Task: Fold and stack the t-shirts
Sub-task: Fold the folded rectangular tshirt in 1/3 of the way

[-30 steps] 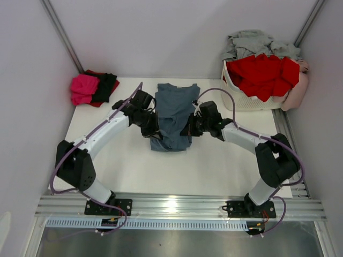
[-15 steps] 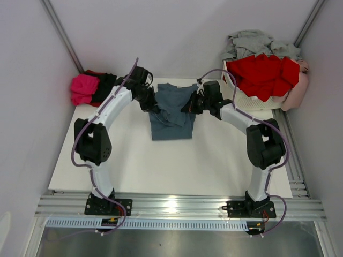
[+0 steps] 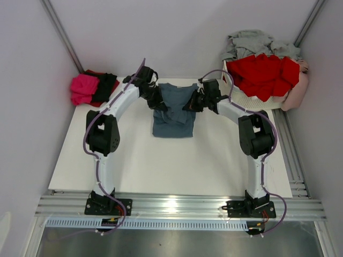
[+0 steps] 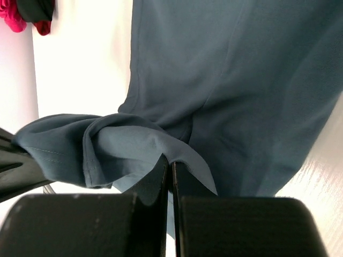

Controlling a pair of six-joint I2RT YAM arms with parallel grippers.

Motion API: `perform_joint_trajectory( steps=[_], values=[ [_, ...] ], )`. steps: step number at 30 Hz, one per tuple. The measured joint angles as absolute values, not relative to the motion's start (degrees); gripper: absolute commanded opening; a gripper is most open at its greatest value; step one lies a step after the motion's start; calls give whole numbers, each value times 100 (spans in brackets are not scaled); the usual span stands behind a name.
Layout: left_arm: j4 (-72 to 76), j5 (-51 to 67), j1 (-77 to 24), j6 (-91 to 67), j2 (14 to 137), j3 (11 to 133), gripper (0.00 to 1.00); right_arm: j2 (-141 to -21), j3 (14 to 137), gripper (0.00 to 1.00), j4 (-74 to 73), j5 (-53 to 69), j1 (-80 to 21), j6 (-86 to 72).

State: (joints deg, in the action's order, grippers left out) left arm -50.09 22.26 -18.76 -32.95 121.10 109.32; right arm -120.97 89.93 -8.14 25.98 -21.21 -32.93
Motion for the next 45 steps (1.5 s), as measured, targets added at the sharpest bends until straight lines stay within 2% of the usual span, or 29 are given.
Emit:
perform_joint_trajectory(
  steps=[9, 14, 17, 18, 19, 21, 23, 24, 31, 40, 45],
  values=[
    [-4807, 2423, -1876, -3299, 12387, 11369, 1, -12097, 9004, 0, -858, 2231, -2110, -3328],
    [-4783, 2414, -1874, -3336, 12674, 11590, 14, -12136, 9096, 0, -823, 2182, -2034, -3454],
    [-4777, 2418, -1855, -3365, 12868, 11797, 23, -12241, 9264, 8, -757, 2191, -1949, -3566],
    [-4775, 2423, -1844, -3404, 12934, 11891, 27, -12300, 9336, 25, -720, 2196, -1914, -3616],
    [-4766, 2425, -1828, -3439, 12995, 11974, 39, -12357, 9400, 39, -668, 2204, -1874, -3695],
    [-4764, 2438, -1780, -3514, 13091, 12103, 50, -12477, 9498, 63, -534, 2231, -1785, -3822],
    [-4735, 2449, -1717, -3599, 13141, 12169, 55, -12575, 9542, 68, -408, 2274, -1695, -3913],
    [-4733, 2462, -1671, -3625, 13170, 12197, 66, -12621, 9566, 70, -375, 2294, -1664, -3933],
    [-4696, 2475, -1476, -3747, 13277, 12099, 67, -12822, 9623, 75, -355, 2296, -1577, -3940],
    [-4086, 2571, -1525, -3900, 11970, 9266, 65, -12134, 8967, 76, -714, 1968, -1789, -3253],
    [-4095, 2408, -1658, -3903, 11371, 8691, 65, -11511, 8543, 76, -886, 1619, -2025, -2982]
  ],
)
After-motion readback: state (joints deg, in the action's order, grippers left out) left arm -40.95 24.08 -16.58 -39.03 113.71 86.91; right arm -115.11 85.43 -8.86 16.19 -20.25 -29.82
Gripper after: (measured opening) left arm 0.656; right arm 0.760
